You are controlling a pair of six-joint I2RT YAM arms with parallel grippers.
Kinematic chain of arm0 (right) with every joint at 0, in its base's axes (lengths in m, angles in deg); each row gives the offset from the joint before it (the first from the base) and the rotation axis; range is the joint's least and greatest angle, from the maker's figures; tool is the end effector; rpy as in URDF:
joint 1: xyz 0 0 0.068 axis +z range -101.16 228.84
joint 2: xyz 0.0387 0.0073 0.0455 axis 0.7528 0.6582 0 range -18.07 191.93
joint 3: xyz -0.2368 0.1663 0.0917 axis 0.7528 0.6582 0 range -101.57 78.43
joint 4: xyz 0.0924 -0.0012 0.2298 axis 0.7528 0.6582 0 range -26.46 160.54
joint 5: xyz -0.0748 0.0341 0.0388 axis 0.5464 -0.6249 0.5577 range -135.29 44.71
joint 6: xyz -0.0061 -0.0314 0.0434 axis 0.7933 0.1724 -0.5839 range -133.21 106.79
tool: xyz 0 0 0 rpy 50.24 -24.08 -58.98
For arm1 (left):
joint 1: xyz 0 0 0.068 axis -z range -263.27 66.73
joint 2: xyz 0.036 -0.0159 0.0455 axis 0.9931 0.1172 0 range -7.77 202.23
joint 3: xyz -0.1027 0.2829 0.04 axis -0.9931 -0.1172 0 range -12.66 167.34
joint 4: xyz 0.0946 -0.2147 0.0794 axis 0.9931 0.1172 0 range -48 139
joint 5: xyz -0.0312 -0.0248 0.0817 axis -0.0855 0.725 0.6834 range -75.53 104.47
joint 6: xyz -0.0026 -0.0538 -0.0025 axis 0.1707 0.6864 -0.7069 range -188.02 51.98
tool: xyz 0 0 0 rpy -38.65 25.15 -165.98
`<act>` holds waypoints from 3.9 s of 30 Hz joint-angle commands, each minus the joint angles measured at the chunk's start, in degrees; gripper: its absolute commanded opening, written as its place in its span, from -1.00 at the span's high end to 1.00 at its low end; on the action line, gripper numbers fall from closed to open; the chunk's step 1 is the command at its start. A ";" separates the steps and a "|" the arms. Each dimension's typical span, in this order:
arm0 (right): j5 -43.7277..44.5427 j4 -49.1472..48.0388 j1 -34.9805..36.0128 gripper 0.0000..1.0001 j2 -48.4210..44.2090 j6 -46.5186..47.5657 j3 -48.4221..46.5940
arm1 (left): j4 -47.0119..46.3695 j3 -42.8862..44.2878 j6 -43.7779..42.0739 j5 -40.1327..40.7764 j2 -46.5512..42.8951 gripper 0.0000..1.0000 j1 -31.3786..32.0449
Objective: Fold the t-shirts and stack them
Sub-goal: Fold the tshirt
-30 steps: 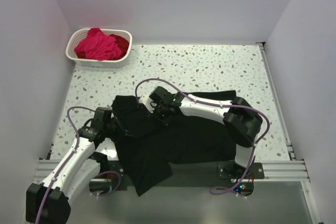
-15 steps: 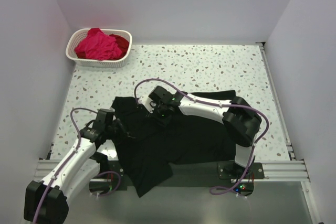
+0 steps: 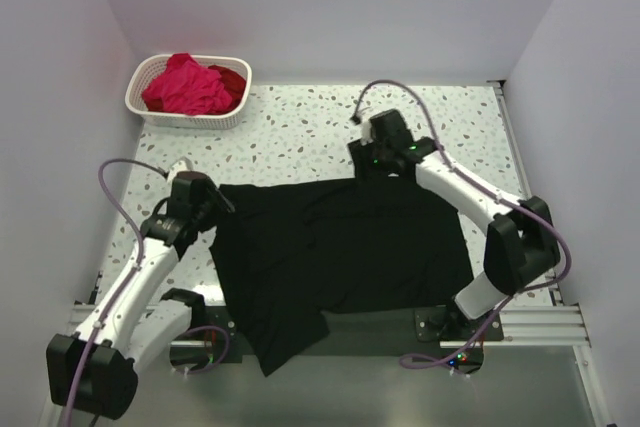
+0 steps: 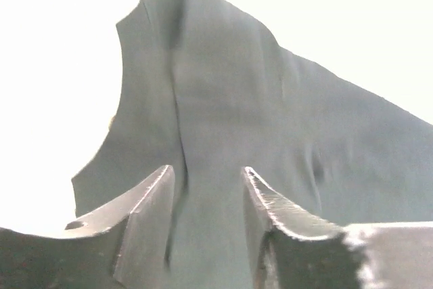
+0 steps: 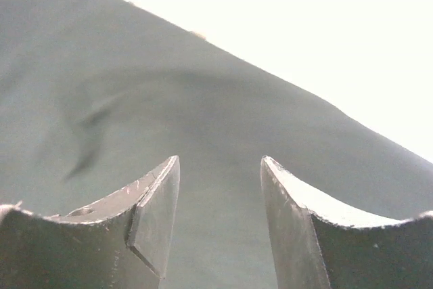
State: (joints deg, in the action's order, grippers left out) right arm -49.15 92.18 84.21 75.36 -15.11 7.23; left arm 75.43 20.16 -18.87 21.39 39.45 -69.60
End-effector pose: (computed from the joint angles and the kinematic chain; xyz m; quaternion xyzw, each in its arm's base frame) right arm 0.2779 0.2004 0.2921 -0.2820 0.8986 0.1370 0.3070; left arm 0.1279 -0.0267 0.2504 -0.3044 0.8804 -0.1392 0.3358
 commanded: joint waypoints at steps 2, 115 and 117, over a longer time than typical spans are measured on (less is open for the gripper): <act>10.35 -3.06 -11.87 -0.05 -5.88 -11.98 3.43 | -11.60 5.59 -12.55 9.01 9.17 -0.09 -6.78; 1.05 -4.04 -41.27 -0.03 7.92 -18.15 -4.93 | -14.71 33.56 -19.79 4.16 42.80 -0.10 -9.02; 0.87 -3.24 -38.56 -0.03 5.81 -17.97 -3.25 | -14.27 31.09 -19.27 3.72 38.06 -0.11 -6.65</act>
State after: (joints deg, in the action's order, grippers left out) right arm -47.79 87.05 42.16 87.14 -34.62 2.35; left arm 59.45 54.12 -38.65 23.75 84.57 -78.47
